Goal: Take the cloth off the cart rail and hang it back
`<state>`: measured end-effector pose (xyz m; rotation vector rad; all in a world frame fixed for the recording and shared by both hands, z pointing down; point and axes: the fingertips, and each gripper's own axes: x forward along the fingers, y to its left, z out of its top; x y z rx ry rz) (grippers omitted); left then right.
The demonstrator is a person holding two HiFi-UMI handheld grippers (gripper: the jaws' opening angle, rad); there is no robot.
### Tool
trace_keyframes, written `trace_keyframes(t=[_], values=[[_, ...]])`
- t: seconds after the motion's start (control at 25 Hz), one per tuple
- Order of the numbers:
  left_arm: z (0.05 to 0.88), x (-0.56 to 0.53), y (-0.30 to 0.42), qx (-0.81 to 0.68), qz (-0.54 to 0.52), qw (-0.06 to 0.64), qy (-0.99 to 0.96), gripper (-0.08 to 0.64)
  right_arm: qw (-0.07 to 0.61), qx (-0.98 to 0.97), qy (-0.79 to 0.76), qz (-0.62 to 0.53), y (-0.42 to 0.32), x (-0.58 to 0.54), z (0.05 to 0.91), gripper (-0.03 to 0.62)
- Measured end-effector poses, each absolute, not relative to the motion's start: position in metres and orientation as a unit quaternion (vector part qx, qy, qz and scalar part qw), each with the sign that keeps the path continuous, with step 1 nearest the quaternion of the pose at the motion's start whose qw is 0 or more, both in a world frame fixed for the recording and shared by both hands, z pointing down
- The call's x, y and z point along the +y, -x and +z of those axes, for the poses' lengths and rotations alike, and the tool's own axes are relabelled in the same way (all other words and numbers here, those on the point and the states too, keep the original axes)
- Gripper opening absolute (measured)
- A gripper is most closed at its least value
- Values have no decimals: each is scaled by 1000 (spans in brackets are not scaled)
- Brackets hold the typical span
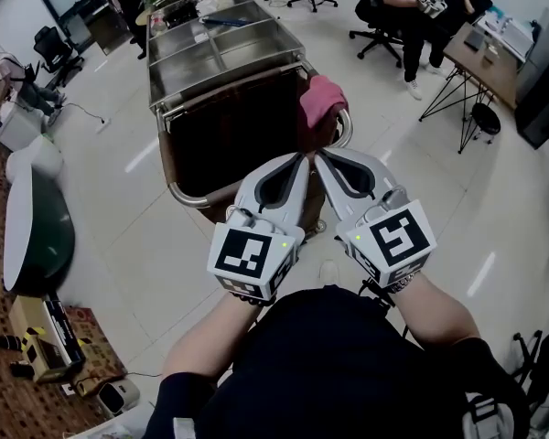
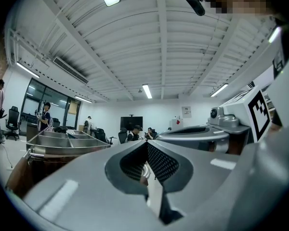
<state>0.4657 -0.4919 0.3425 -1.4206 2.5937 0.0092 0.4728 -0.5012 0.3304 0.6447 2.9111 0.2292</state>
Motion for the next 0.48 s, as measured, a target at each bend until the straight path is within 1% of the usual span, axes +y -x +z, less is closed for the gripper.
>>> trace_keyframes(t=[0.48], values=[[339, -483, -464, 871, 2, 97, 481, 3, 77, 971, -213, 79, -470, -493, 325, 0]])
